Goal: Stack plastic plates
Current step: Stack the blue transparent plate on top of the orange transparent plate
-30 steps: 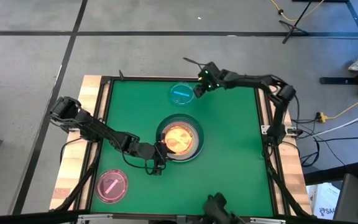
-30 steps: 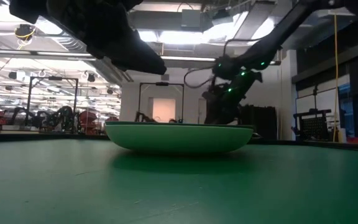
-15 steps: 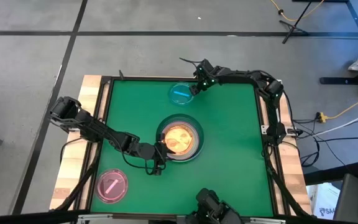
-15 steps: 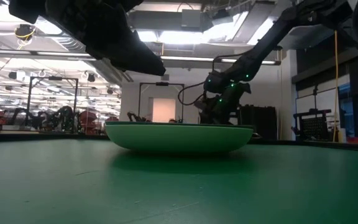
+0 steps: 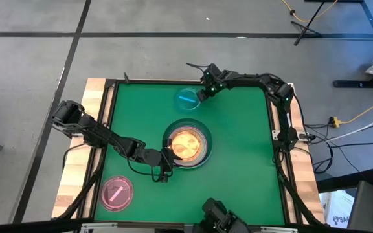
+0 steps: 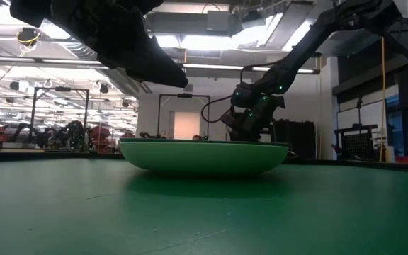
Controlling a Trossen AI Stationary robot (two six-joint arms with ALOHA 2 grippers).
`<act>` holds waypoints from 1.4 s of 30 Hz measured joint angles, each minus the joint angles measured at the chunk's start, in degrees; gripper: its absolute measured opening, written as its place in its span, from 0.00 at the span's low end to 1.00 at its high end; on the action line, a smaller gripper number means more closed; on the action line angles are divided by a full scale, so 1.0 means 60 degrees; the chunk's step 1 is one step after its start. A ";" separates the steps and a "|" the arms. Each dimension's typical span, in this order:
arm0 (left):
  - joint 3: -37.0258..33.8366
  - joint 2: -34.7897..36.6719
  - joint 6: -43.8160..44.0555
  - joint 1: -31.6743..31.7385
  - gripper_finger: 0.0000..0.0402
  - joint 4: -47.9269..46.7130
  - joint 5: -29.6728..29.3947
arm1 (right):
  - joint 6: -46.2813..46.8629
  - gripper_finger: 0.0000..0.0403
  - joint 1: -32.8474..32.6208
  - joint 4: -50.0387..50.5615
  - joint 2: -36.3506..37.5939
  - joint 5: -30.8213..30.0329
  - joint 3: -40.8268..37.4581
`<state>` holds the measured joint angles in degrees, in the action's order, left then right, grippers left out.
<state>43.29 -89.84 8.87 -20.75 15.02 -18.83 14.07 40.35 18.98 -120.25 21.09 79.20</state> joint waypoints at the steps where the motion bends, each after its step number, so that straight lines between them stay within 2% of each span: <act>1: 0.0000 0.0000 0.0001 0.0000 0.28 0.0004 0.0000 | -0.0089 0.15 -0.0035 0.0023 -0.0002 0.0005 -0.0002; 13: 0.0000 -0.0004 -0.0001 0.0000 0.28 0.0001 -0.0022 | -0.0466 0.01 -0.0305 -0.0418 -0.0087 -0.0090 0.0007; 29: 0.0000 -0.0004 -0.0074 0.0000 0.28 0.0001 -0.0029 | -0.1023 0.00 -0.0264 -0.0388 -0.0036 -0.0027 -0.0014; 42: 0.0000 -0.0004 -0.0074 0.0000 0.28 0.0001 -0.0033 | -0.1234 0.00 -0.0036 0.0112 0.1769 0.0133 -0.0025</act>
<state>43.29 -89.86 8.43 -20.75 15.03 -19.03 6.67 40.14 19.65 -109.63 21.89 79.05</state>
